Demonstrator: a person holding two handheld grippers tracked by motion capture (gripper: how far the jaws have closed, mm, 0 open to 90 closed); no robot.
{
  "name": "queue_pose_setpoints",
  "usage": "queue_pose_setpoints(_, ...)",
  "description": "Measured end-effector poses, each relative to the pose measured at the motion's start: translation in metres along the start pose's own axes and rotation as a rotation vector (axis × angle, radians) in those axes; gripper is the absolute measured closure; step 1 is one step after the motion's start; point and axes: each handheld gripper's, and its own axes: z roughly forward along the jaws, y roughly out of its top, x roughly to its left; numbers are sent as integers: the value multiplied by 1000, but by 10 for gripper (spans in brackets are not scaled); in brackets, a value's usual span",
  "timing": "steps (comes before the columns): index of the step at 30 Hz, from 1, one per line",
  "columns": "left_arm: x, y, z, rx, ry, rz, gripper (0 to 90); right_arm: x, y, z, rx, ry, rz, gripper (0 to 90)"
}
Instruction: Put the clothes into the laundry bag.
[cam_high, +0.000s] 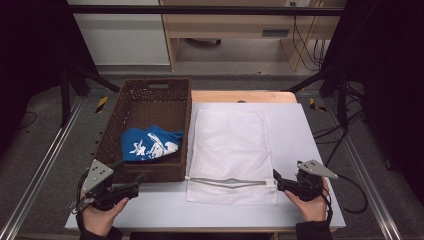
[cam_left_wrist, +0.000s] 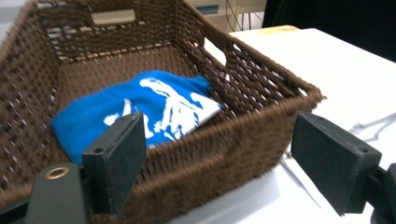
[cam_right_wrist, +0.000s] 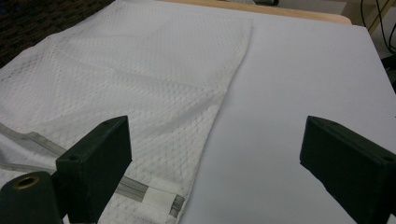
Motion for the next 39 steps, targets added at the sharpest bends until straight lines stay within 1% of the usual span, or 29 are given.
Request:
queue_pose_setpoints(4, 6, 12, 6, -7, 17, 4, 171, -1, 0, 0, -1, -1, -2, 93)
queue_pose_setpoints(6, 9, 19, 10, -11, 3, 7, 170, -1, 0, 0, -1, -4, -3, 92)
queue_pose_setpoints(7, 11, 23, 13, -14, -4, 3, 166, -1, 0, 0, 0, -3, -1, 92)
queue_pose_setpoints(8, 13, 26, 15, -19, -6, -1, 166, -1, -1, 1, 2, -2, 1, 91)
queue_pose_setpoints(10, 15, 32, 19, -27, -3, 5, 165, -1, -1, 1, 2, -4, -5, 90)
queue_pose_setpoints(17, 18, 55, 35, -18, 0, 10, 159, -1, -1, 1, 5, -3, 3, 87)
queue_pose_setpoints(19, 18, 61, 40, -12, 4, 19, 159, -1, -1, 2, 4, -4, -2, 85)
queue_pose_setpoints(21, 20, 68, 46, -8, -1, 14, 159, -1, -1, 2, 1, -7, -9, 84)
queue_pose_setpoints(22, 21, 71, 48, -12, 5, 12, 158, -1, -1, 2, 4, -4, -2, 84)
queue_pose_setpoints(24, 22, 76, 54, -9, 11, 22, 159, -1, -1, 2, 5, -9, -6, 82)
queue_pose_setpoints(26, 23, 80, 60, 3, 13, 22, 159, 0, -1, 3, 7, -8, -8, 80)
queue_pose_setpoints(27, 23, 80, 60, 3, 13, 22, 158, 0, -1, 3, 7, -6, -7, 80)
queue_pose_setpoints(28, 25, 84, 67, 10, 18, 28, 158, 0, -1, 3, 6, -6, -6, 79)
queue_pose_setpoints(30, 28, 88, 74, 16, 17, 24, 158, 1, -1, 3, 5, -6, -9, 78)
queue_pose_setpoints(32, 31, 91, 81, 29, 23, 32, 158, 1, -1, 3, 10, -3, -4, 77)
queue_pose_setpoints(33, 32, 91, 84, 38, 26, 34, 158, 0, -2, 4, 7, -9, -14, 77)
queue_pose_setpoints(35, 34, 90, 91, 51, 36, 37, 158, 0, -2, 4, 6, -10, -13, 77)
queue_pose_setpoints(38, 37, 88, 100, 72, 39, 37, 158, 0, -2, 4, 9, -10, -8, 75)
queue_pose_setpoints(39, 38, 88, 102, 81, 41, 43, 156, -1, -2, 4, 10, -10, -10, 75)
